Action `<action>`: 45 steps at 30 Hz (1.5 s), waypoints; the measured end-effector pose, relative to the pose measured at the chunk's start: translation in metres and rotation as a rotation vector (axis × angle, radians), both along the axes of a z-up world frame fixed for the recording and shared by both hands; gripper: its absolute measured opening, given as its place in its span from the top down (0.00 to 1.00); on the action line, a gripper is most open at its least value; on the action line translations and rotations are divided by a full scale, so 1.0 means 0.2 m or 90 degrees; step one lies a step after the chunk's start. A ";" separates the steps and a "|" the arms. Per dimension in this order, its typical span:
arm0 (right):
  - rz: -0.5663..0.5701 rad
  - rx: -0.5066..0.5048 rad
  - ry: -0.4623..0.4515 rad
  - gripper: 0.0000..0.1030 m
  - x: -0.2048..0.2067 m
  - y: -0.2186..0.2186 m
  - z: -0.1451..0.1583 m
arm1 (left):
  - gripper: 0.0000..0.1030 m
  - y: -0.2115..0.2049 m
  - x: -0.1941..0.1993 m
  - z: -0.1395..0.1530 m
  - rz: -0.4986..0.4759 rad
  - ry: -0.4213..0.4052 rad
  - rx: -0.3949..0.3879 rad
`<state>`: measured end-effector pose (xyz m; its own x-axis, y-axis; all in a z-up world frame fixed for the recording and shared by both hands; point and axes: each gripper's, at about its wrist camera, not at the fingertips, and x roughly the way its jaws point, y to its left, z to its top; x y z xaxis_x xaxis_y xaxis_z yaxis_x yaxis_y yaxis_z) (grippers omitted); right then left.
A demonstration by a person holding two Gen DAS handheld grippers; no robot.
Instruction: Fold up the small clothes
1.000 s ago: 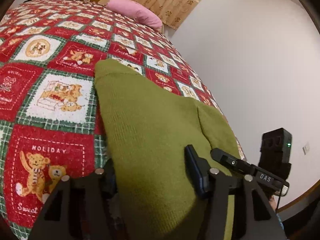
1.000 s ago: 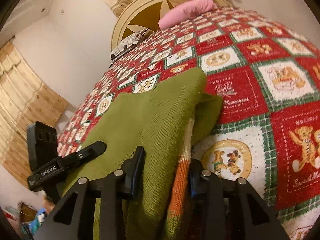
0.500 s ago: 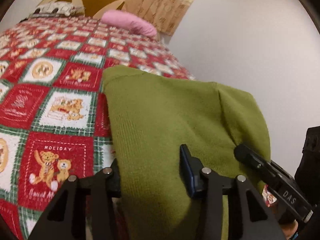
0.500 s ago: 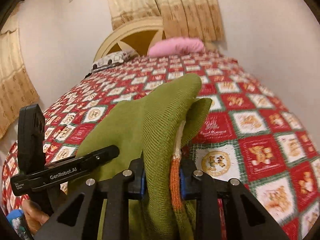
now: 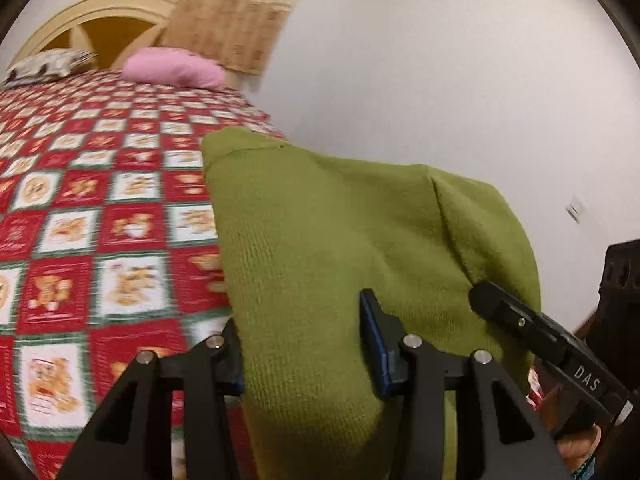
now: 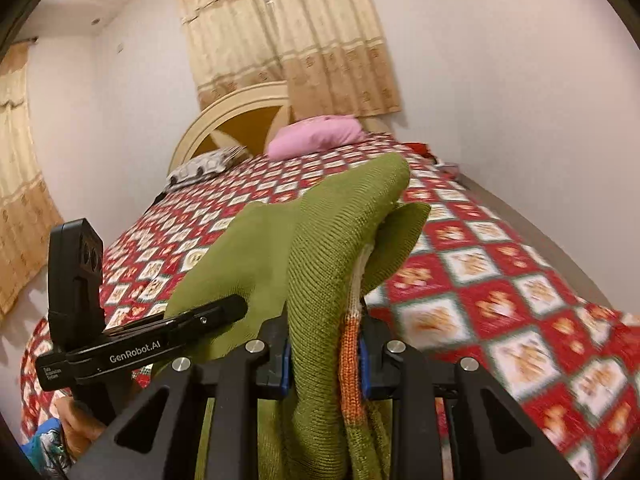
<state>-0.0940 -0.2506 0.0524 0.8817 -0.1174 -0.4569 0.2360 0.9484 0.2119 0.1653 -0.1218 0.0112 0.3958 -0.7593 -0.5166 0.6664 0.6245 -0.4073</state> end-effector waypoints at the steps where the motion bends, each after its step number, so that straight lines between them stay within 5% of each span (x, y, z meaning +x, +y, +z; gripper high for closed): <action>1: -0.014 0.002 -0.002 0.76 -0.06 -0.04 0.01 | 0.54 -0.04 -0.04 0.01 -0.012 -0.004 0.000; 12: -0.148 0.002 0.016 0.76 -0.39 -0.48 -0.09 | 0.55 -0.60 -0.23 -0.07 -0.114 0.011 0.039; 25: -0.215 0.053 0.119 0.76 -0.13 -0.93 -0.47 | 0.53 -1.00 -0.16 -0.31 -0.062 0.006 0.182; 31: -0.234 0.118 0.138 0.66 -0.14 -1.02 -0.53 | 0.44 -1.05 -0.19 -0.32 -0.059 -0.016 0.211; 34: -0.242 0.140 0.140 0.61 -0.17 -1.03 -0.53 | 0.24 -1.05 -0.17 -0.32 -0.043 -0.028 0.233; 36: -0.249 0.116 0.147 0.59 -0.20 -1.02 -0.51 | 0.15 -1.03 -0.17 -0.30 -0.036 -0.040 0.247; 41: -0.291 0.013 0.142 0.58 -0.39 -0.89 -0.41 | 0.15 -0.95 -0.24 -0.23 -0.033 -0.084 0.263; 45: -0.257 -0.069 0.123 0.58 -0.49 -0.68 -0.34 | 0.16 -0.88 -0.34 -0.17 -0.023 -0.142 0.272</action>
<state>-0.1920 -0.3861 -0.0159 0.6551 -0.4903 -0.5749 0.6165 0.7867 0.0316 0.0964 -0.2987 -0.0234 0.5100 -0.5129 -0.6905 0.7323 0.6801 0.0357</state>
